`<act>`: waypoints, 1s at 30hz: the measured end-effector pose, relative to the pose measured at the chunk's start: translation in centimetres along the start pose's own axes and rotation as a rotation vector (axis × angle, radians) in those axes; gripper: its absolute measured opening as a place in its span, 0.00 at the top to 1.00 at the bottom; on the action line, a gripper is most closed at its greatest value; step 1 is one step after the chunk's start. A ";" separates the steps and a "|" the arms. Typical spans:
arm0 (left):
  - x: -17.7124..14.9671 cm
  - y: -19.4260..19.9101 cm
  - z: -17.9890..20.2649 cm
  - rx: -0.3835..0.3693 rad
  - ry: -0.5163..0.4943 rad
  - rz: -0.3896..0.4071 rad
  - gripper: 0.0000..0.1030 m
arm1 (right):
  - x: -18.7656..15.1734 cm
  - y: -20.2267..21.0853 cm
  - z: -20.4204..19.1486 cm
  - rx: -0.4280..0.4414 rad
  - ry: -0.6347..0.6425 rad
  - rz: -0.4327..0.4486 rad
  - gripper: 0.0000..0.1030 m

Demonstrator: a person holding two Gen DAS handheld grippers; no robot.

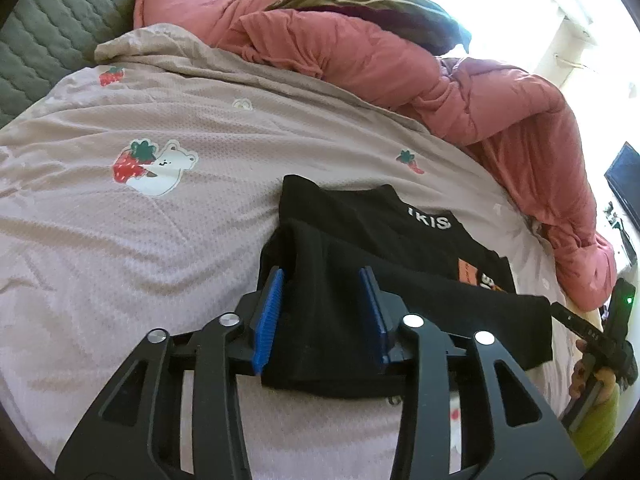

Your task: Fold small clothes

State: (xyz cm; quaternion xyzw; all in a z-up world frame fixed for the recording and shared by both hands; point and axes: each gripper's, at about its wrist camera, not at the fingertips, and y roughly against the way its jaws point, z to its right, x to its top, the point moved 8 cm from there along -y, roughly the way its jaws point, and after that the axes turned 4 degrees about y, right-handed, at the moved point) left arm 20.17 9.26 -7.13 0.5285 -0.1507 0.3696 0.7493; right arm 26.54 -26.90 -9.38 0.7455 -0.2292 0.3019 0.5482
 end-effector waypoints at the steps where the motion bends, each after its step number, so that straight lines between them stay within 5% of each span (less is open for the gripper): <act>1: -0.3 0.3 0.0 0.001 -0.003 0.000 0.67 | -0.3 0.4 -0.1 0.000 0.003 -0.002 0.37; 15: -4.1 2.6 -2.3 0.001 0.040 -0.041 0.63 | -5.8 1.8 -2.3 0.051 0.040 -0.079 0.40; 25: -3.4 0.4 -0.7 0.060 -0.040 -0.071 0.64 | -6.6 1.0 -2.3 0.089 -0.003 -0.105 0.61; 26: -3.3 0.3 -0.6 0.063 -0.045 -0.071 0.66 | -6.6 0.8 -2.2 0.087 -0.005 -0.108 0.63; 28: -3.0 -0.1 -0.3 0.060 -0.051 -0.078 0.89 | -6.7 0.4 -2.0 0.089 -0.011 -0.116 0.74; 30: -2.9 -0.6 -0.1 0.057 -0.058 -0.095 0.97 | -6.8 0.1 -1.9 0.095 -0.014 -0.123 0.85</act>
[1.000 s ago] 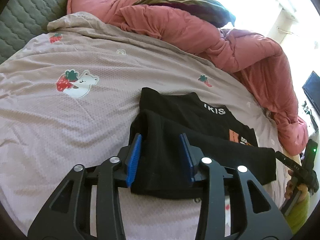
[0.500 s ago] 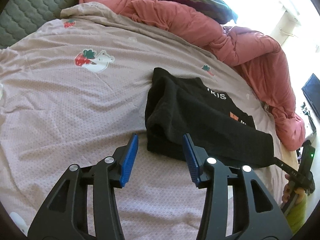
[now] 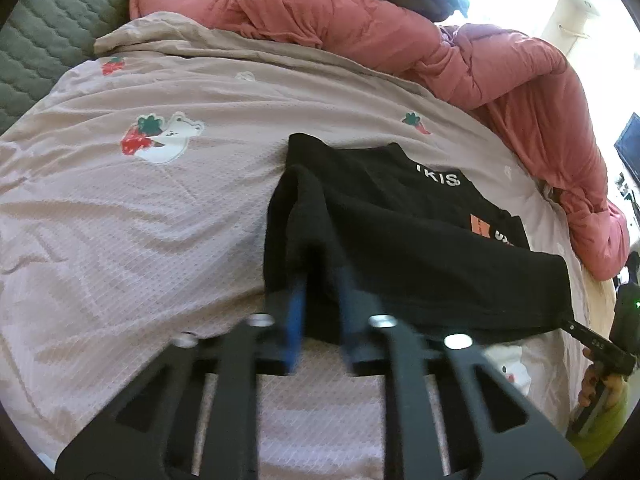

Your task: Fold small clothes

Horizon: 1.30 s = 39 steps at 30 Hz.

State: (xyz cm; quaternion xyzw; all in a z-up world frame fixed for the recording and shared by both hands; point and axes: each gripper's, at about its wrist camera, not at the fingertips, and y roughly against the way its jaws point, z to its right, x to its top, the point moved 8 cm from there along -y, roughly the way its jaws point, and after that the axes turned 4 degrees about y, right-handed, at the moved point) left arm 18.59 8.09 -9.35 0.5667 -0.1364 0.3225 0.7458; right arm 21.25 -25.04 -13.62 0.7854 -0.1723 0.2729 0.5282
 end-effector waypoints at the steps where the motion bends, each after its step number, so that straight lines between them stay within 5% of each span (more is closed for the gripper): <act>1: 0.1 -0.2 0.1 -0.002 0.001 -0.007 0.98 | 0.1 -0.1 -0.1 0.007 0.002 -0.001 0.89; 8: 1.7 -0.3 0.8 -0.042 0.010 -0.015 1.00 | 2.7 0.8 -1.0 0.060 0.036 0.057 0.91; 18: 8.5 -1.1 1.5 -0.086 0.081 0.026 1.00 | 12.0 1.2 0.5 0.079 -0.002 0.199 0.91; 30: 11.9 -7.7 -1.0 -0.099 0.223 -0.032 0.99 | 14.7 -6.7 5.6 0.088 -0.217 0.075 0.90; 35: 12.5 -7.6 -2.6 -0.190 0.313 0.019 0.98 | 14.9 -7.8 6.2 0.096 -0.244 0.060 0.82; 37: 12.4 -6.7 -3.5 -0.191 0.340 0.047 0.98 | 15.2 -7.8 6.4 0.108 -0.257 0.073 0.54; 39: 12.1 -6.0 -3.6 -0.191 0.337 0.065 0.98 | 15.6 -7.3 7.0 0.073 -0.255 0.110 0.50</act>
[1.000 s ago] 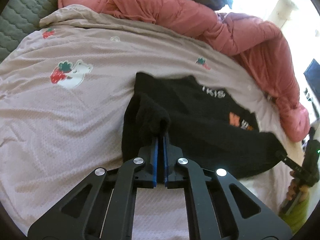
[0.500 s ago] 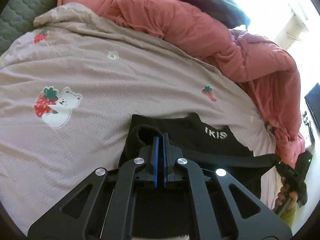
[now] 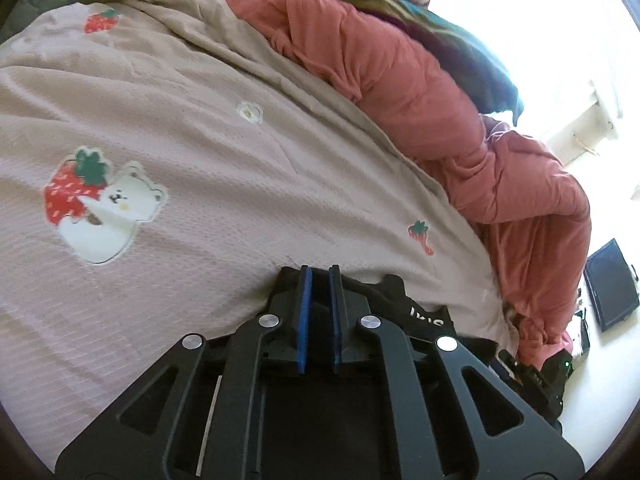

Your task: Fold small clothes

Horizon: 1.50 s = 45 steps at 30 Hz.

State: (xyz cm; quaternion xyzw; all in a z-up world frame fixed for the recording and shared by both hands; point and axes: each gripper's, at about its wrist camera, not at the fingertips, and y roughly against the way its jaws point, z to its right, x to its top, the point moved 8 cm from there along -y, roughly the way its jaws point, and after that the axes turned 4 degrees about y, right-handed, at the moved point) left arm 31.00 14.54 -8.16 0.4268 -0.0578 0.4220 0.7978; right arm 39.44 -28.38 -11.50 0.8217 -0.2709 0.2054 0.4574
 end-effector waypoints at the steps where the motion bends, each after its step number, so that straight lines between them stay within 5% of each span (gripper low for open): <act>1: -0.1 0.3 -0.1 0.011 -0.014 0.010 0.98 | 0.2 0.3 0.2 -0.017 0.003 0.011 0.50; 5: -1.4 1.5 -0.3 0.049 -0.075 0.036 0.97 | 0.4 1.7 0.2 -0.046 0.030 0.057 0.50; 7: -2.4 1.7 -0.4 0.066 -0.110 0.034 0.85 | -0.1 2.4 -0.3 -0.069 0.077 0.072 0.50; 10: -4.0 1.6 -0.4 0.112 -0.170 0.028 0.83 | -1.1 2.9 -1.0 -0.118 0.153 0.079 0.48; 21: -5.3 -0.7 -0.7 0.264 -0.334 -0.016 0.65 | -1.8 -0.3 -1.6 -0.306 0.378 0.017 0.44; 25: -4.9 -1.9 -0.9 0.272 -0.343 -0.031 0.65 | -1.0 -2.9 -0.5 -0.331 0.367 -0.034 0.47; 29: -5.1 -2.9 -1.0 0.284 -0.361 -0.040 0.67 | -1.1 -4.2 0.4 -0.274 0.283 -0.080 0.66; 31: -5.5 -3.1 -0.9 0.285 -0.377 -0.037 0.86 | -1.1 -4.1 0.3 -0.270 0.286 -0.070 0.76; 34: -5.9 -2.9 -0.4 0.307 -0.422 -0.010 0.94 | -1.2 -3.5 -0.3 -0.261 0.301 -0.045 0.85; 41: -3.8 0.1 2.3 0.265 -0.448 0.100 0.95 | -0.2 -1.0 -1.0 -0.173 0.229 0.026 0.89; 45: -3.3 -0.9 2.2 0.291 -0.435 0.095 0.95 | 0.2 -1.5 -0.1 -0.208 0.216 0.025 0.91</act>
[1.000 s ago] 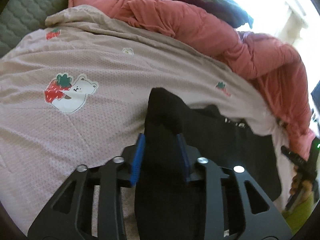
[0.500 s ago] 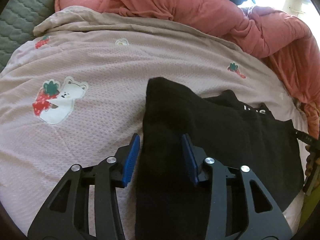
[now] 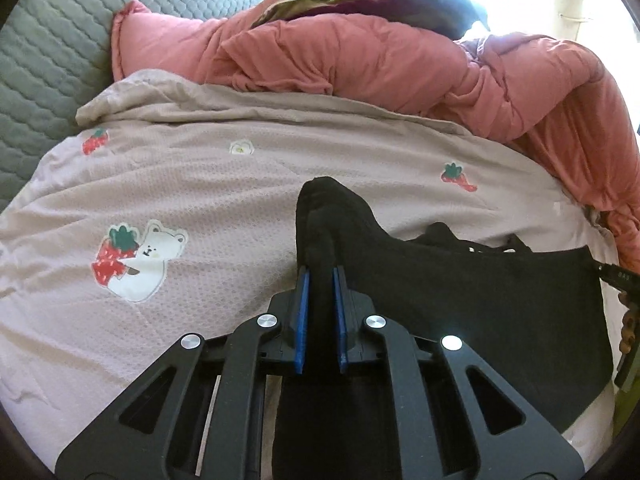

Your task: Fold small clothes

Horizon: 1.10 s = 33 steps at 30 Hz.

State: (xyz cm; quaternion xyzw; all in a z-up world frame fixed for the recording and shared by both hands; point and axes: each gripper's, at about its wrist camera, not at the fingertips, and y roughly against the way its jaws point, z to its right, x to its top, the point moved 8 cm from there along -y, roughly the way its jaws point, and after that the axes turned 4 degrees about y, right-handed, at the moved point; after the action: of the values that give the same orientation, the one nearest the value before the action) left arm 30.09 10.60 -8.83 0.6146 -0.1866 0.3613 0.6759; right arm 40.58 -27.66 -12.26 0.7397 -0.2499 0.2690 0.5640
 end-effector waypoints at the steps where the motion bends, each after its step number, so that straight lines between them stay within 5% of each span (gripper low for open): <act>1: -0.2 -0.5 -0.1 0.004 0.007 -0.010 0.95 | -0.1 -0.2 0.2 -0.006 -0.006 -0.004 0.91; 5: -2.3 -2.9 -1.2 0.013 0.042 -0.078 0.94 | -0.9 -1.2 0.7 -0.041 0.001 -0.027 0.91; 15: -3.0 -2.2 -1.8 0.038 0.029 -0.072 0.82 | -2.0 -2.1 1.0 -0.133 0.037 -0.056 0.90; 26: -3.7 -1.3 -1.7 0.046 0.020 -0.091 0.76 | -2.3 1.0 0.7 -0.167 0.049 -0.038 0.67; 33: -4.2 0.5 -1.8 0.040 0.021 -0.077 0.70 | -3.4 4.7 -2.0 -0.117 0.111 0.019 0.54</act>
State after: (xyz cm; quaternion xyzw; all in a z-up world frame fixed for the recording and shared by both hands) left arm 26.58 11.20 -11.73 0.6309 -0.1487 0.3452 0.6787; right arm 34.73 -26.60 -10.84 0.6868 -0.2406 0.3001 0.6168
